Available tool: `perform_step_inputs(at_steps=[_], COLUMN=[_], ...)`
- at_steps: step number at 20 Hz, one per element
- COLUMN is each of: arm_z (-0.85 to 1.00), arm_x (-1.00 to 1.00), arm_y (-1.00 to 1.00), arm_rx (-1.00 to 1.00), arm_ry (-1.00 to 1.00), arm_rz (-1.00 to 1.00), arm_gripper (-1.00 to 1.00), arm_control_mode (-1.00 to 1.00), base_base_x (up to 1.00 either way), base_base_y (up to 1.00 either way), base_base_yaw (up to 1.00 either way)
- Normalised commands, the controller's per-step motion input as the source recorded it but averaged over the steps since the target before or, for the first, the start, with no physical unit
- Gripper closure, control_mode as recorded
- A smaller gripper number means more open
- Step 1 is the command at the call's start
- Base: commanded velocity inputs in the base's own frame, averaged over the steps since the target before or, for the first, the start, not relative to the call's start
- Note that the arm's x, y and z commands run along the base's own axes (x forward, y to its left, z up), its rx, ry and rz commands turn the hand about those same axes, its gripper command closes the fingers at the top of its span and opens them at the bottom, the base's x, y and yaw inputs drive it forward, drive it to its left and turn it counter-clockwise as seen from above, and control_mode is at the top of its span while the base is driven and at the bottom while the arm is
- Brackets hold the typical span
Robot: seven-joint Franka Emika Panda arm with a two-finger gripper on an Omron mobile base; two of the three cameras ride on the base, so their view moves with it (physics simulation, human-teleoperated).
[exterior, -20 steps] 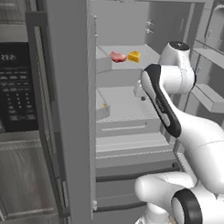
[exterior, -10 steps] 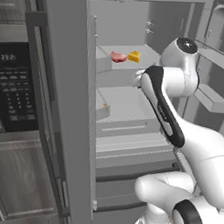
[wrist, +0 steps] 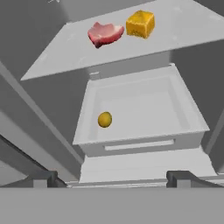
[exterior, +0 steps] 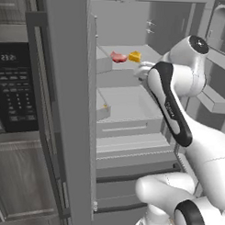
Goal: Take the cheese, steak, and lemon from the fridge and place them on the plate on the dining counter to create an appetizer plate.
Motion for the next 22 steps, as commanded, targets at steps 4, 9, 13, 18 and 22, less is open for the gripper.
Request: perform_step_inputs(at_steps=[4, 9, 13, 18, 22], arm_z=[0.04, 0.02, 0.09, 0.12, 0.08], arm_x=[0.07, 0.17, 0.26, 0.30, 0.38], arm_y=[0.22, 0.14, 0.01, 0.00, 0.00], arm_rx=[0.05, 0.06, 0.14, 0.21, 0.15], arm_ry=[0.00, 0.00, 0.01, 0.07, 0.09], arm_rz=[-0.14, -0.12, -0.10, -0.07, -0.07], arm_gripper=[-1.00, -1.00, -1.00, -1.00, -1.00], arm_control_mode=[-1.00, -1.00, -1.00, -1.00, -1.00], base_base_x=[0.00, 0.00, 0.00, 0.00, 0.00], base_base_y=[0.00, 0.00, 0.00, 0.00, 0.00], base_base_yaw=[0.00, 0.00, 0.00, 0.00, 0.00])
